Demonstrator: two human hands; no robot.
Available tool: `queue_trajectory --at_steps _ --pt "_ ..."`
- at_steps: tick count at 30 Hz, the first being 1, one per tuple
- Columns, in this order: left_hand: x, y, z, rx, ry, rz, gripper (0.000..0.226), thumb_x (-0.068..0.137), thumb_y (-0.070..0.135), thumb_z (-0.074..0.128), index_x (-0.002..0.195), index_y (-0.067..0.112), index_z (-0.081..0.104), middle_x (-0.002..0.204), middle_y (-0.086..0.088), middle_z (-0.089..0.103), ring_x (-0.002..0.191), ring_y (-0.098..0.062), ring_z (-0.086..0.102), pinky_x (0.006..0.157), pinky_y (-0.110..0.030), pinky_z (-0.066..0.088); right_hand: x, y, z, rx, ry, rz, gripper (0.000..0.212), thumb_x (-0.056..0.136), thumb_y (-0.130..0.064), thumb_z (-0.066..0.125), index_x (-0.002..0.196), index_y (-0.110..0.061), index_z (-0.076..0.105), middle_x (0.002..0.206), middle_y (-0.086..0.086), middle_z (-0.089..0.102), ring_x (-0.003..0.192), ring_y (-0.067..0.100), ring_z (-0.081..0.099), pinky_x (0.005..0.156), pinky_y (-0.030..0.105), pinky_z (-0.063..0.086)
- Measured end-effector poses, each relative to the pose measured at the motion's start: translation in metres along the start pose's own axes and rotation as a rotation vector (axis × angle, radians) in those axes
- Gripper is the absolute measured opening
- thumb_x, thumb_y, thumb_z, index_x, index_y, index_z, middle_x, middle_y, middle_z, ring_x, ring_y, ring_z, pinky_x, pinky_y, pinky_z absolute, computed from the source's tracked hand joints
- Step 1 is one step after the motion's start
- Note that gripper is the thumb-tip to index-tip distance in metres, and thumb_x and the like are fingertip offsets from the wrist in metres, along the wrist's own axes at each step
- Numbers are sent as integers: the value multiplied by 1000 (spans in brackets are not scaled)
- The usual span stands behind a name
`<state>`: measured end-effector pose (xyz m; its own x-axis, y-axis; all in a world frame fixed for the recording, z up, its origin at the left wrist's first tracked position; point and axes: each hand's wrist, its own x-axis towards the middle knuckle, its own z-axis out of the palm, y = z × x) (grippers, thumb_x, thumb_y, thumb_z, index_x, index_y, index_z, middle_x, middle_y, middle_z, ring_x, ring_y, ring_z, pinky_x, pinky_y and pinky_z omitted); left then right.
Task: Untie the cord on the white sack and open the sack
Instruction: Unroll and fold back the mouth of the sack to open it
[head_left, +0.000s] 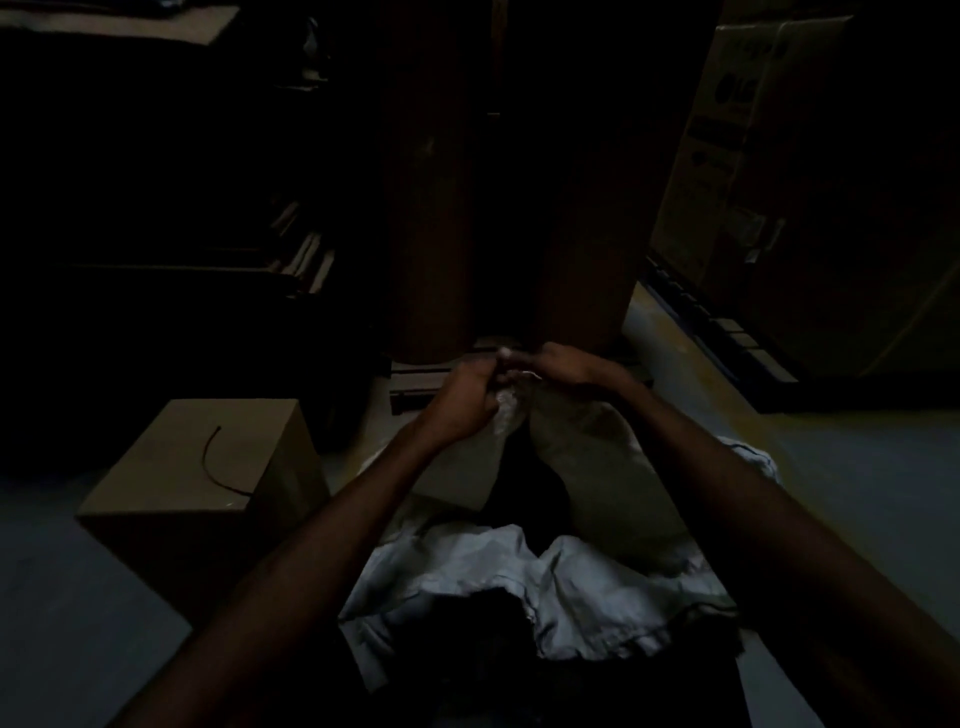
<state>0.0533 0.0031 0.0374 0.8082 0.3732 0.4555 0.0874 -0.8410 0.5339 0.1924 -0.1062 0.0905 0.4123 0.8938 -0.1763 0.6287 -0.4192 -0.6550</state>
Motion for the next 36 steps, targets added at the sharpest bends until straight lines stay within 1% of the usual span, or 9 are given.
queue_trajectory --at_steps 3,6,9,15,21,24,28,32,36 --pt "5 7 1 -39 -54 4 31 79 -1 63 109 0 70 106 -19 73 99 -29 67 71 -14 36 -6 -3 -16 -316 13 -66 28 90 -54 64 72 -32 60 75 -14 60 71 7 58 58 11 41" --pt "10 7 -3 -70 -183 -12 24 84 9 55 99 -3 69 100 -20 72 92 -28 67 72 -29 43 -6 9 -15 -481 57 -145 51 81 -50 75 114 -14 61 108 7 69 98 24 66 77 26 49" --pt "19 12 -10 -173 -309 -89 22 97 1 51 106 -9 68 109 -15 68 97 -15 56 74 -5 40 -12 20 0 -550 92 -236 71 84 -41 75 138 -6 46 129 20 59 114 36 58 86 34 45" --pt "26 9 -16 -477 -402 -523 13 98 19 56 109 16 62 95 -1 63 84 -11 57 65 -13 46 -14 36 31 -821 510 -407 38 84 -40 47 107 -15 64 106 9 62 100 30 56 85 39 35" --pt "21 -10 -19 68 -418 -248 28 97 38 57 108 13 59 109 -12 65 98 -25 61 74 -29 40 -10 34 35 -384 259 -245 33 93 -29 53 109 -3 64 112 22 67 102 35 62 79 23 34" --pt "3 3 -10 203 -313 -175 47 97 41 55 129 7 50 128 -18 56 119 -33 53 88 -32 39 1 37 38 -244 185 -122 63 89 -59 36 127 -16 61 128 14 65 116 31 61 99 41 48" --pt "-22 1 16 558 -110 -34 46 87 33 57 127 12 50 126 -13 51 115 -34 49 92 -42 38 0 32 32 -230 99 0 54 92 -54 40 112 -15 70 121 15 68 111 29 64 96 42 50" --pt "-22 -12 17 177 -123 -113 28 83 37 51 102 20 63 103 -10 70 97 -31 65 79 -37 50 8 44 31 -218 18 66 61 86 -64 45 109 -15 73 118 11 70 106 26 66 96 44 51" --pt "-14 -15 12 -57 -345 -196 61 84 52 32 100 7 71 100 -14 72 96 -28 66 83 -42 50 -3 45 32 -190 -58 81 59 77 -64 53 96 -12 74 100 6 72 90 21 67 74 30 51"
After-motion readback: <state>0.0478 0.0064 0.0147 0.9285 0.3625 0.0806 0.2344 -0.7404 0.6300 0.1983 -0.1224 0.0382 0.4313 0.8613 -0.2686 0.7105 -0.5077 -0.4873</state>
